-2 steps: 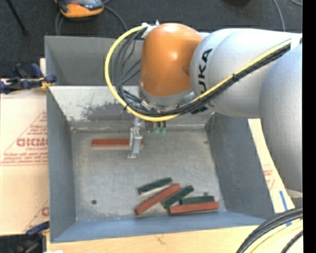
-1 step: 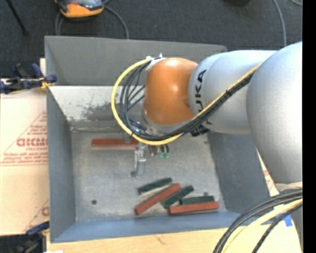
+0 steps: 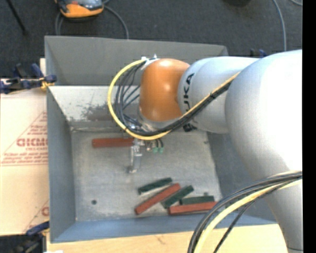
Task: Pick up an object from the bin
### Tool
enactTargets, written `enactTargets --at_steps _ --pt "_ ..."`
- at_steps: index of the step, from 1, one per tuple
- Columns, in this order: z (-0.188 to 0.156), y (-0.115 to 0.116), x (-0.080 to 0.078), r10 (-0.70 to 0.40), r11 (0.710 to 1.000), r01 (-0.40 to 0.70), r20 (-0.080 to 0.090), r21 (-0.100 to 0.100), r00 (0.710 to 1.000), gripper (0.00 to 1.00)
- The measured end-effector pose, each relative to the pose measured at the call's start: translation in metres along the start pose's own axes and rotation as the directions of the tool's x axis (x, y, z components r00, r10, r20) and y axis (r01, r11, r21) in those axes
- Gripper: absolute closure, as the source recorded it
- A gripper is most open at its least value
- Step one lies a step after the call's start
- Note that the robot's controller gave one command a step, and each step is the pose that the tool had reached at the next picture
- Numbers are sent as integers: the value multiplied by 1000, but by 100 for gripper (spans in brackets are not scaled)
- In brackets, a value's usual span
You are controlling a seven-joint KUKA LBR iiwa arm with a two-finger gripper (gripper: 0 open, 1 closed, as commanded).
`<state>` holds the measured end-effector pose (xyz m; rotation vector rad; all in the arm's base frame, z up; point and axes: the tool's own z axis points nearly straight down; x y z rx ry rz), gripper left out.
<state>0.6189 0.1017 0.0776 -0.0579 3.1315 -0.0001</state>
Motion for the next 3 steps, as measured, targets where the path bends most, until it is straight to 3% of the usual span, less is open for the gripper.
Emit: enactTargets --at_steps 1,2,3 --pt "7 -22 -1 40 999 -40 -6 -3 999 100" --pt "7 -22 -1 41 999 -41 -6 -3 999 100" --pt "-137 -3 19 98 995 -98 -5 -2 995 100"
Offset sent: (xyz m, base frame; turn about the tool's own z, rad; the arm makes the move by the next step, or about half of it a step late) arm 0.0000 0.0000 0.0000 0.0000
